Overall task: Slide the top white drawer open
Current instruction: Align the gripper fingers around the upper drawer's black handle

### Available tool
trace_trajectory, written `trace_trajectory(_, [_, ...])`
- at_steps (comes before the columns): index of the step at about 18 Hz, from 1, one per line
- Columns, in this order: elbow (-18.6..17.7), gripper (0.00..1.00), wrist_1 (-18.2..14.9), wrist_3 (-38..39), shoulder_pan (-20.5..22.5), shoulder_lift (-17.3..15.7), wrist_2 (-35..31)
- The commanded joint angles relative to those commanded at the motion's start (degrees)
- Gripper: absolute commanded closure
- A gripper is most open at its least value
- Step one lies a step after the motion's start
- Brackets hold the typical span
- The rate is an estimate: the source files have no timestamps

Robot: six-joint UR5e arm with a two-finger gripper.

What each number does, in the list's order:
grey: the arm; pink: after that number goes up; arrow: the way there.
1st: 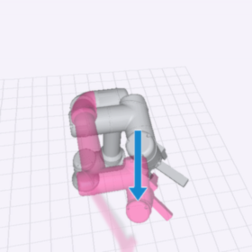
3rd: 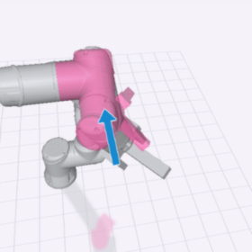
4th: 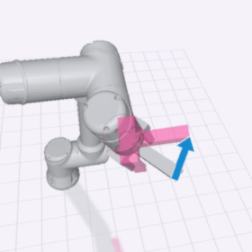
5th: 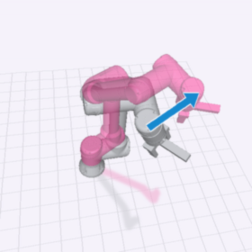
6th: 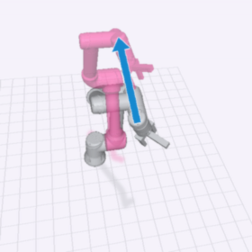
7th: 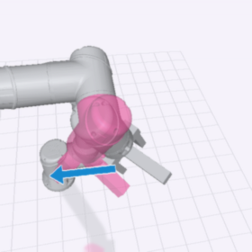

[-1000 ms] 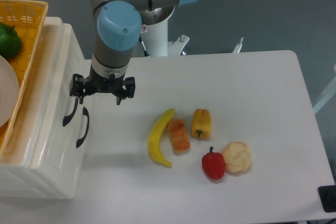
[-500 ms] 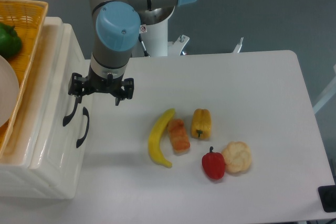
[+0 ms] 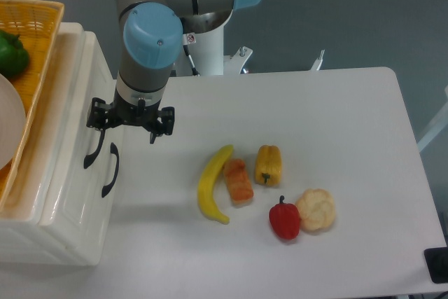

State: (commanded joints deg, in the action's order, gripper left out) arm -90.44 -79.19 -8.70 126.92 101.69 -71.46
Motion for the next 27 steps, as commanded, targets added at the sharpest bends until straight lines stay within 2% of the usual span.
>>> trace_trajectory(23, [-0.88, 0.0, 0.0, -0.09, -0.97, 0.53, -0.17])
trace_trajectory(27, [-0.97, 0.0, 0.0, 0.0, -1.06, 1.49, -0.26])
